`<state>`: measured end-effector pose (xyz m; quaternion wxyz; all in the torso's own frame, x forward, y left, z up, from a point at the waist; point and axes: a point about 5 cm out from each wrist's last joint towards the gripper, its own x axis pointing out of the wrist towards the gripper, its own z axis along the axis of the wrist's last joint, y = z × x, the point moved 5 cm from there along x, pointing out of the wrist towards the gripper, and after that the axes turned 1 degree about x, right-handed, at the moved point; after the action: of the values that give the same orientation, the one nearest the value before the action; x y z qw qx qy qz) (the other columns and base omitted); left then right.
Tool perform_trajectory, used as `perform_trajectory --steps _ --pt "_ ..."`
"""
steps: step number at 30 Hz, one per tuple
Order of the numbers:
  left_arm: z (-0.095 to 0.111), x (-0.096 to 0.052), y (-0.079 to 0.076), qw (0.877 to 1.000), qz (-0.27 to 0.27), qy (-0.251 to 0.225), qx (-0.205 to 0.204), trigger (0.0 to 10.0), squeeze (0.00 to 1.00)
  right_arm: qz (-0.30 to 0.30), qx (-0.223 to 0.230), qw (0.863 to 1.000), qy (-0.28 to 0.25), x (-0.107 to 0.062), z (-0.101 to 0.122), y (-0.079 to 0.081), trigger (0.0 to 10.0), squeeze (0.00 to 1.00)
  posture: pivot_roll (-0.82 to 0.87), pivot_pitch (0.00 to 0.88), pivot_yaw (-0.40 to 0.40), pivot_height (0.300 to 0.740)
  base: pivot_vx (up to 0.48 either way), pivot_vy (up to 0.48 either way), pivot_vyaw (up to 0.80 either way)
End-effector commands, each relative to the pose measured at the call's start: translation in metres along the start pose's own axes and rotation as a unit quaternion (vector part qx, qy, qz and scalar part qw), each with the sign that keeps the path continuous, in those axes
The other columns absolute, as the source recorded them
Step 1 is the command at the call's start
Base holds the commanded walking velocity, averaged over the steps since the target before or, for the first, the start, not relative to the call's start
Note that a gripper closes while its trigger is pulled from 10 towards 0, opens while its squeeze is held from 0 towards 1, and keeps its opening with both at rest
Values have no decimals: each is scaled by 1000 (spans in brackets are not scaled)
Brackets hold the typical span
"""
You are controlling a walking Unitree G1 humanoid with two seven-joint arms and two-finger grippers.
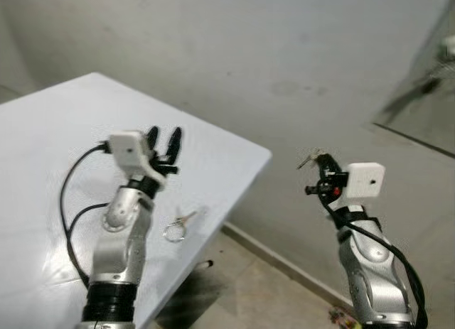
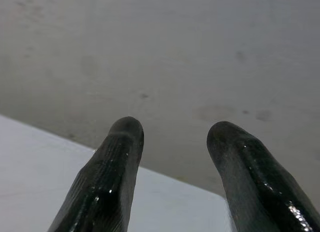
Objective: Hang keys on a hook
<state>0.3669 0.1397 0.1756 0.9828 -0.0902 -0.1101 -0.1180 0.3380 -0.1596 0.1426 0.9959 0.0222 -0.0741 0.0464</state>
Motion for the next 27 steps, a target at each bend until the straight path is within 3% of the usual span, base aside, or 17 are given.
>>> perform_trajectory --steps 1,27 --pt "2 2 0 1000 2 -2 3 10000 0 -4 -3 1000 -6 1 4 -4 10000 0 -101 0 -51 740 0 0 -763" --pt "2 2 -7 1000 -5 1 5 10000 0 -10 3 1000 -4 1 3 -2 10000 0 -100 0 -48 740 0 0 -763"
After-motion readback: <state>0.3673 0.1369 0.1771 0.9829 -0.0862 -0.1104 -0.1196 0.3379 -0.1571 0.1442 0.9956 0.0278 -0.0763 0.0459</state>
